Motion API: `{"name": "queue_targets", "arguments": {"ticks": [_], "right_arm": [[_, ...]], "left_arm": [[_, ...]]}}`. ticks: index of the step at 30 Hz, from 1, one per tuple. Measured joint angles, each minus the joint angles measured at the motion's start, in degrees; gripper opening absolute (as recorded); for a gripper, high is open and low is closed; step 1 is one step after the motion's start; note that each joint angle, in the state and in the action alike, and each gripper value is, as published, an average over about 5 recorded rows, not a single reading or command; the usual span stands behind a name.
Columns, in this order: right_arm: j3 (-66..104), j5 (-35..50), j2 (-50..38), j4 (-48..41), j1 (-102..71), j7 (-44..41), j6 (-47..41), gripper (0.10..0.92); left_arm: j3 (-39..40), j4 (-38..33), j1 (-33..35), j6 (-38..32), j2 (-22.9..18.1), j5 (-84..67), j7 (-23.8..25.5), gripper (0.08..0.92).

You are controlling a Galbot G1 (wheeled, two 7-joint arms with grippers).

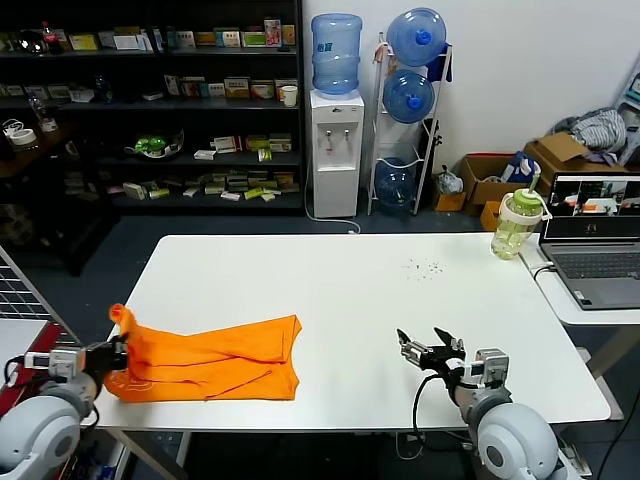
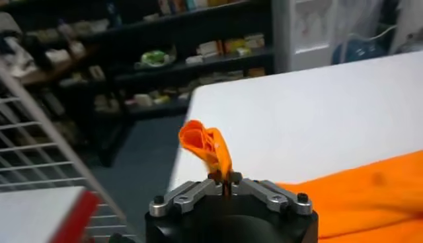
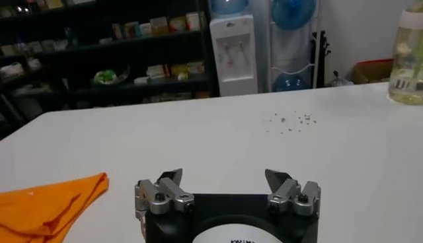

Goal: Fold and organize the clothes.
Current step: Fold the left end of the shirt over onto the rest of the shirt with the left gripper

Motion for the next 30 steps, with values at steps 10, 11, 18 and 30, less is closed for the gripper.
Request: {"name": "queue_targets", "arguments": {"ticks": [10,11,18,30], "right_arm": [[1.2,-1.2,1.6,-0.1,-2.2,1.3,-0.8,0.823],[1.2,-1.3,1.7,-0.2,-2.3,1.4,-0.9,0.823],[1.2,-1.4,2.2,-0.6,-2.4,1.8,-1.0,0.823],[0.6,-1.2,2.3,-1.5,-1.7,2.0,-1.1,0.823]], "left_arm": [[13.1,-3.9,-11.0,3.0,-7.1,-6.3,-4.9,0.126],[14.3,-3.9,-12.1,3.1,-7.8,-6.5,-5.3,0.126],[21.2,-3.3,-18.1,3.8,-12.8,-7.2,-7.7,0.126],[25.1,-3.1,-21.2,4.2,-17.0,-8.2,-9.3,0.283]]}}
